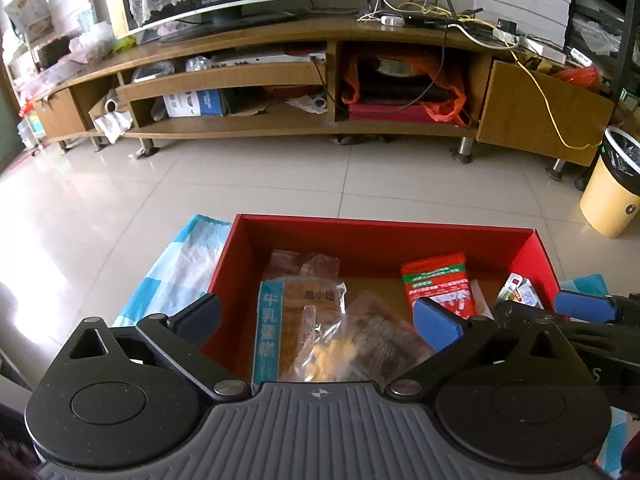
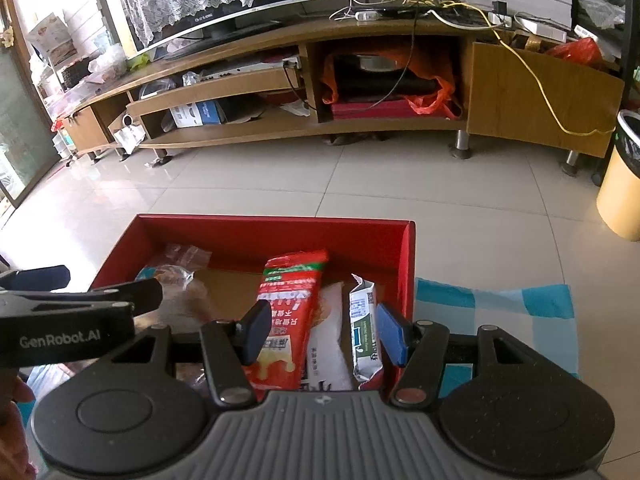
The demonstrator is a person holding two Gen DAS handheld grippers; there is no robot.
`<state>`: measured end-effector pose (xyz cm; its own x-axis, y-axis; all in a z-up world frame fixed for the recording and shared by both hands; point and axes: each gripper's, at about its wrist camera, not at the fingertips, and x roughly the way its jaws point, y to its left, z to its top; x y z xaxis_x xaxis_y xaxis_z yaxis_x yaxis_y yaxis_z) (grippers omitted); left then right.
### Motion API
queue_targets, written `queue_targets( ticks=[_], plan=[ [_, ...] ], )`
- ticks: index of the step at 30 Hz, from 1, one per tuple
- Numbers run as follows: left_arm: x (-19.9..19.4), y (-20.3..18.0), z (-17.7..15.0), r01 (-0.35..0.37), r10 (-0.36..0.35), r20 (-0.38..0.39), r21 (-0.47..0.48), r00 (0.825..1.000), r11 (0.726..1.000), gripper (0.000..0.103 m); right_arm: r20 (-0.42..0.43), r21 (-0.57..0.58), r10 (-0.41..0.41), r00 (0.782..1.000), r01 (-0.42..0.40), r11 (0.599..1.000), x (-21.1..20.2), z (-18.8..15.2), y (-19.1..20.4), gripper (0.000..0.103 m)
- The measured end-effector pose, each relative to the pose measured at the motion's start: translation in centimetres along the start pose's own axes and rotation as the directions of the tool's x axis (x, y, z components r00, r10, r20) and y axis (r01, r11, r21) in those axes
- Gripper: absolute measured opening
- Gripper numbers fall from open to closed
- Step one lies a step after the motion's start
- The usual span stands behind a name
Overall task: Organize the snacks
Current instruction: 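Withdraw both open tools from the box back toward the remaining snacks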
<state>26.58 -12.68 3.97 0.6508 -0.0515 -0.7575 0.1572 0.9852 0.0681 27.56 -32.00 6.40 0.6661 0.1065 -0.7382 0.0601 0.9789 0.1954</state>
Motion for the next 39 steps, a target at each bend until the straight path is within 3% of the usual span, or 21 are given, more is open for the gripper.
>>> queue_targets(
  ticks=[29,39],
  plan=[
    [-3.6,1.7,-4.0,0.038,-0.039,-0.046,-0.019,0.998,0.999,0.103,-0.025,0.001,0.023,0.999,-0.023,1.000,-4.5,-3.8,1.4,0.062],
    [-4.1,2.4,-6.0,0.045,-0.048,-0.093,-0.027,0.994,0.999,0.103,-0.056,0.002,0.022,0.998,-0.021,1.000,-5.2,-5.6,1.7,0.062]
  ],
)
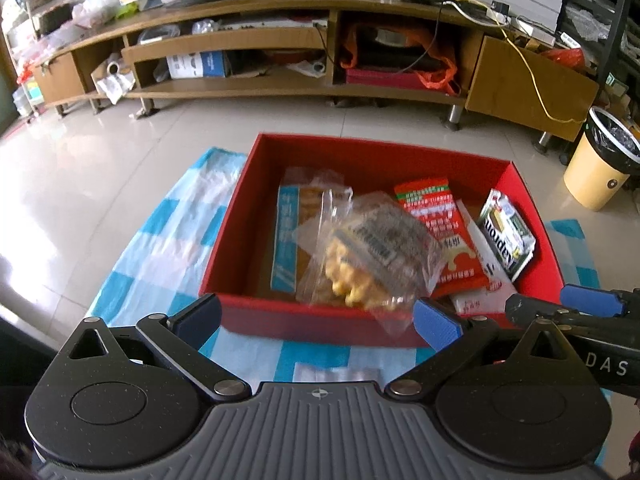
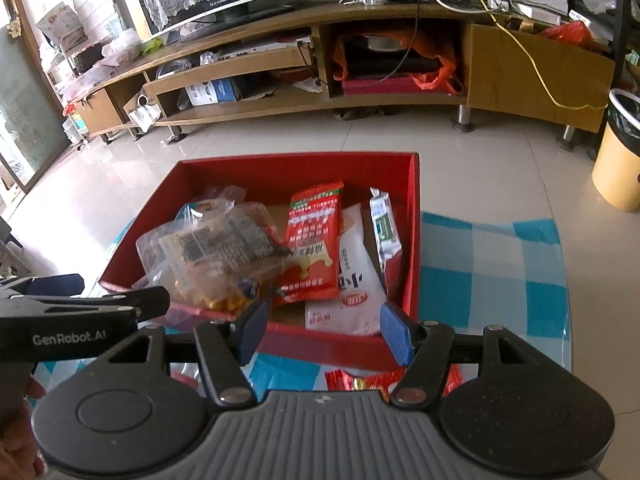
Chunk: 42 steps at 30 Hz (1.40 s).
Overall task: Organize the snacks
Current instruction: 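Withdraw both open tools from the box back toward the remaining snacks, then move the right tool to the round steamed bun while the left tool approaches the white foil packet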
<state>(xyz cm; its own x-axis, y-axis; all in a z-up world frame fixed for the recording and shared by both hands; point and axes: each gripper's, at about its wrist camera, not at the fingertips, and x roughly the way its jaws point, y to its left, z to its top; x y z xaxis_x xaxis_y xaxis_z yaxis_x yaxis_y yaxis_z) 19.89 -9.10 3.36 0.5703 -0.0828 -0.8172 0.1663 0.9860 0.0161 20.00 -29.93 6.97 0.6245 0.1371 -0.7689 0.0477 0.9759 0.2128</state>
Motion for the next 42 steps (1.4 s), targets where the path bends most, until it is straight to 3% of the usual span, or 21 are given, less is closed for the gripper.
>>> queue_targets(
  ticks=[13,17,23,28,33,35,38,41,42],
  plan=[
    [0.0,0.4,-3.8,0.055,-0.056,-0.107,-0.016,0.993,0.998,0.103,-0.030,-0.018,0.004,1.000,-0.005,1.000,-1.5,-2.7,0.9,0.063],
    [0.2,-0.6,-5.2,0.110,-0.105,-0.142,0.025,0.984,0.994,0.103,-0.029,0.000,0.002,1.000,-0.002,1.000,-2.2,-3.2,0.5,0.063],
    [0.8,-2.4,-5.8,0.236,-0.218,-0.159,0.105,0.963,0.966,0.103,-0.014,0.040,0.001,1.000,-0.001,0.999,-3.6,-3.4,-0.9,0.064],
    [2.2,-3.8,-6.2,0.328,-0.299,-0.204,0.129,0.932,0.936,0.103,-0.026,0.061,0.009,1.000,-0.007,0.998,-3.5,-3.5,-1.8,0.064],
    [2.5,-4.2,-6.7,0.346,-0.309,-0.217,0.162,0.926,0.924,0.103,-0.029,0.072,0.021,0.999,-0.019,0.997,-3.6,-3.5,-2.3,0.064],
    [2.2,-3.9,-7.2,0.378,-0.337,-0.239,0.150,0.911,0.914,0.103,-0.031,0.075,0.029,0.999,-0.026,0.997,-3.6,-3.5,-2.5,0.064],
    [1.3,-3.8,-8.3,0.376,-0.327,-0.254,0.173,0.910,0.911,0.103,-0.034,0.081,0.043,0.999,-0.040,0.996,-3.6,-3.5,-2.6,0.064],
    [0.5,-3.4,-9.5,0.427,-0.374,-0.303,0.131,0.877,0.895,0.103,-0.029,0.077,0.057,0.998,-0.054,0.996,-4.0,-3.4,-2.5,0.064],
    [0.2,-3.2,-9.8,0.428,-0.377,-0.303,0.124,0.875,0.895,0.103,-0.027,0.074,0.060,0.998,-0.058,0.996,-4.1,-3.5,-2.5,0.064]
  ],
)
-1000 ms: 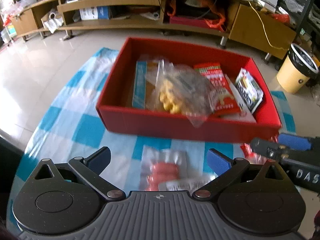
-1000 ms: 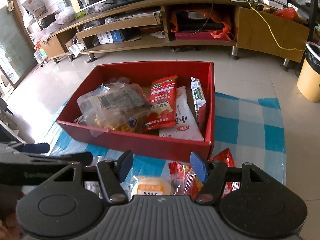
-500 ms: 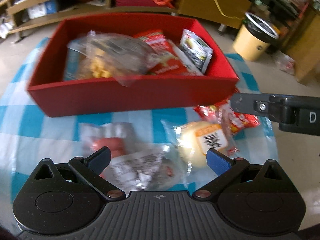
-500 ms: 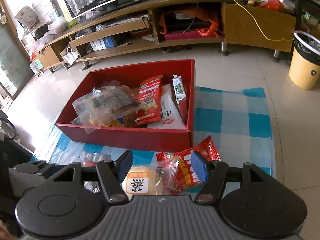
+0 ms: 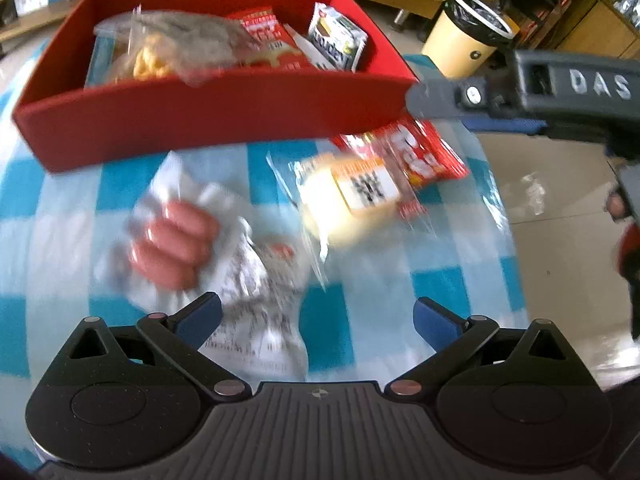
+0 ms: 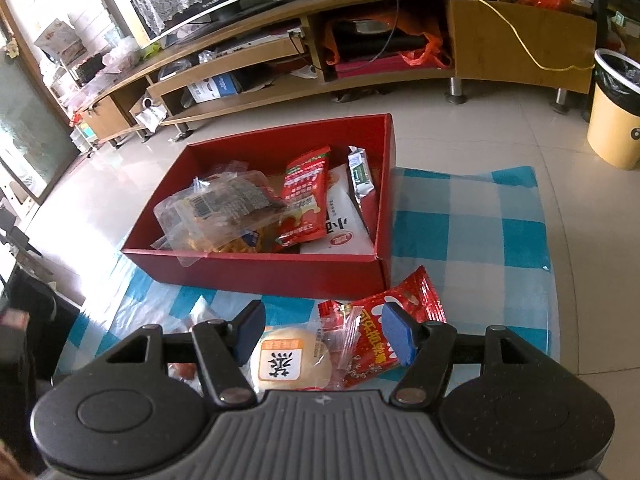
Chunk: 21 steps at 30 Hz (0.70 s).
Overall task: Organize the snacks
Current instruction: 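Move the right tool to the round steamed bun while the left tool approaches the white foil packet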
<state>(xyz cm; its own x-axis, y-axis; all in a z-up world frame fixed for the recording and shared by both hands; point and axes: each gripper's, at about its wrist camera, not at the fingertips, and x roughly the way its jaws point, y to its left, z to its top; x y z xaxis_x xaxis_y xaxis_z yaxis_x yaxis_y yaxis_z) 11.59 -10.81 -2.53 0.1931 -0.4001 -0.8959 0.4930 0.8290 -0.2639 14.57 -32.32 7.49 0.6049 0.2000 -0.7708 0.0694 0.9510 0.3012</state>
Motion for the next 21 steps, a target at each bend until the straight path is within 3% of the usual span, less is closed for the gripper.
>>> queue_targets(
  ticks=[3,8,13,15,19,21],
  plan=[
    [-0.4,0.1,-0.1,-0.025,0.025,0.020,-0.006,0.999,1.000,0.103,0.002,-0.001,0.000,1.000,0.000,1.000,-0.3,-0.2,-0.2,0.064],
    [1.3,0.1,0.9,-0.132,0.132,0.018,-0.019,0.991,0.991,0.103,-0.009,0.004,-0.010,1.000,0.010,1.000,-0.1,-0.3,-0.6,0.064],
    [3.4,-1.8,0.9,-0.227,0.229,-0.009,0.102,0.973,0.969,0.102,-0.018,-0.004,-0.012,1.000,0.012,1.000,0.3,-0.3,-0.5,0.064],
    [3.6,-2.7,0.3,-0.256,0.261,-0.008,0.151,0.965,0.955,0.098,-0.022,-0.010,-0.014,1.000,0.014,1.000,0.4,-0.3,-0.4,0.064],
    [2.6,-2.9,-0.8,-0.251,0.256,-0.005,0.168,0.967,0.953,0.077,-0.035,-0.022,-0.021,0.999,0.020,1.000,0.7,-0.5,-0.4,0.064],
    [2.0,-2.5,-1.1,-0.231,0.235,-0.015,0.142,0.972,0.963,0.077,-0.047,-0.027,-0.024,0.999,0.023,0.999,0.9,-0.6,-0.3,0.064]
  ],
)
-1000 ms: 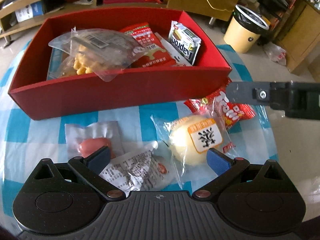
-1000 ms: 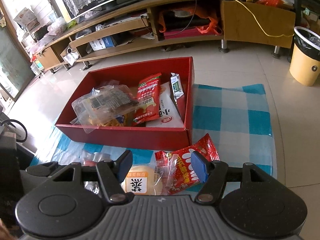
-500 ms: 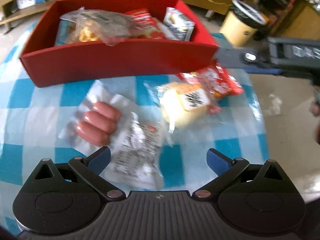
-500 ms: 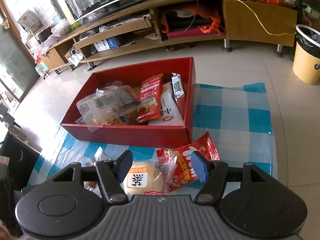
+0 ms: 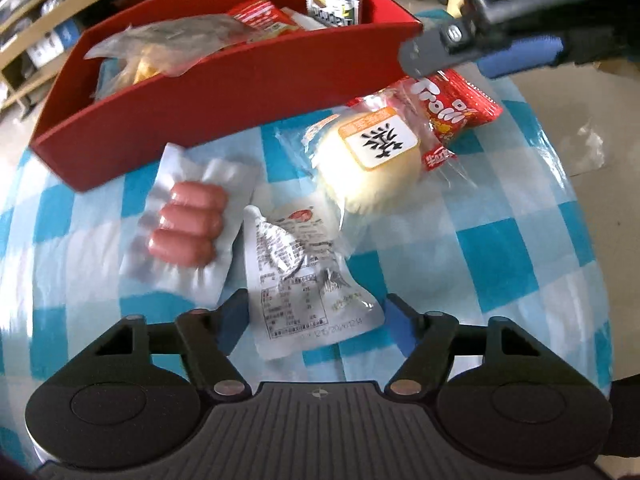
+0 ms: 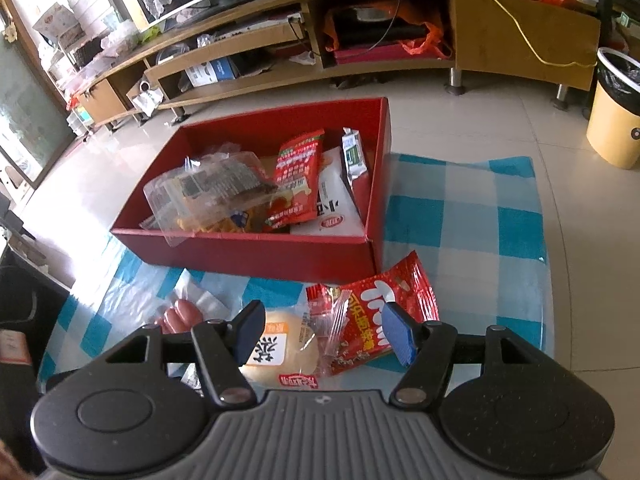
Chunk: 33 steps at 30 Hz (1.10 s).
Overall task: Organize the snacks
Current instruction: 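Move the right tool to the round steamed bun while the left tool approaches the white foil packet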
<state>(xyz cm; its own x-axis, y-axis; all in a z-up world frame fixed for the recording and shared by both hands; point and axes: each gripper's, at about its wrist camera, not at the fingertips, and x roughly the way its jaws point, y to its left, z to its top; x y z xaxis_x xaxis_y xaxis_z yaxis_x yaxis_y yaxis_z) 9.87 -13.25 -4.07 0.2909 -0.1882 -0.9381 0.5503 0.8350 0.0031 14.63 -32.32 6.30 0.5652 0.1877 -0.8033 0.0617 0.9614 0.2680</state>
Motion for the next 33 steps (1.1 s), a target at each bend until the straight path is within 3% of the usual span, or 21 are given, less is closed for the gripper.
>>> queue_targets(
  ticks=[5,7,11,15,18,19,22,27,31,33],
  plan=[
    [-0.8,1.4,-0.4,0.066,-0.067,-0.006,-0.077,0.998,0.995,0.078,-0.013,-0.004,-0.005,1.000,0.005,1.000,0.4,-0.2,0.1,0.064],
    [-0.5,1.6,0.3,0.077,-0.079,-0.009,-0.101,0.997,0.992,0.090,-0.013,0.003,-0.004,1.000,0.004,1.000,0.4,-0.1,0.2,0.064],
    [0.7,1.4,1.5,0.032,-0.032,-0.005,-0.117,0.999,0.993,0.096,-0.017,0.007,0.000,1.000,0.000,1.000,0.7,0.1,0.4,0.064],
    [1.0,-0.3,1.4,-0.064,0.064,-0.002,-0.038,0.998,0.997,0.087,-0.027,-0.001,0.004,1.000,-0.004,1.000,1.0,0.1,0.5,0.064],
    [0.0,-0.2,0.9,-0.049,0.049,0.006,-0.047,0.999,0.998,0.062,-0.029,0.007,0.004,1.000,-0.004,1.000,1.1,0.2,0.2,0.064],
    [-0.4,0.2,0.6,-0.039,0.039,0.003,-0.057,0.999,0.998,0.059,-0.029,0.016,0.003,1.000,-0.003,1.000,1.1,0.2,0.0,0.064],
    [-1.1,1.6,-0.4,0.031,-0.035,-0.023,-0.130,0.999,0.991,0.056,-0.034,0.061,0.032,0.999,-0.030,0.998,1.1,0.4,-0.6,0.064],
    [-2.0,2.1,-2.3,0.043,-0.047,-0.026,-0.133,0.999,0.990,0.056,-0.065,0.040,0.084,0.994,-0.081,0.996,1.9,0.1,0.8,0.064],
    [-1.9,1.5,-3.1,-0.009,0.006,-0.024,-0.110,1.000,0.994,0.068,-0.109,-0.051,0.045,0.993,-0.051,0.997,3.2,-0.6,3.1,0.065],
    [-1.6,1.1,-3.1,-0.033,0.031,-0.018,-0.092,0.999,0.995,0.071,-0.133,-0.102,0.005,0.991,-0.018,0.995,4.5,-1.0,4.2,0.071]
  ],
)
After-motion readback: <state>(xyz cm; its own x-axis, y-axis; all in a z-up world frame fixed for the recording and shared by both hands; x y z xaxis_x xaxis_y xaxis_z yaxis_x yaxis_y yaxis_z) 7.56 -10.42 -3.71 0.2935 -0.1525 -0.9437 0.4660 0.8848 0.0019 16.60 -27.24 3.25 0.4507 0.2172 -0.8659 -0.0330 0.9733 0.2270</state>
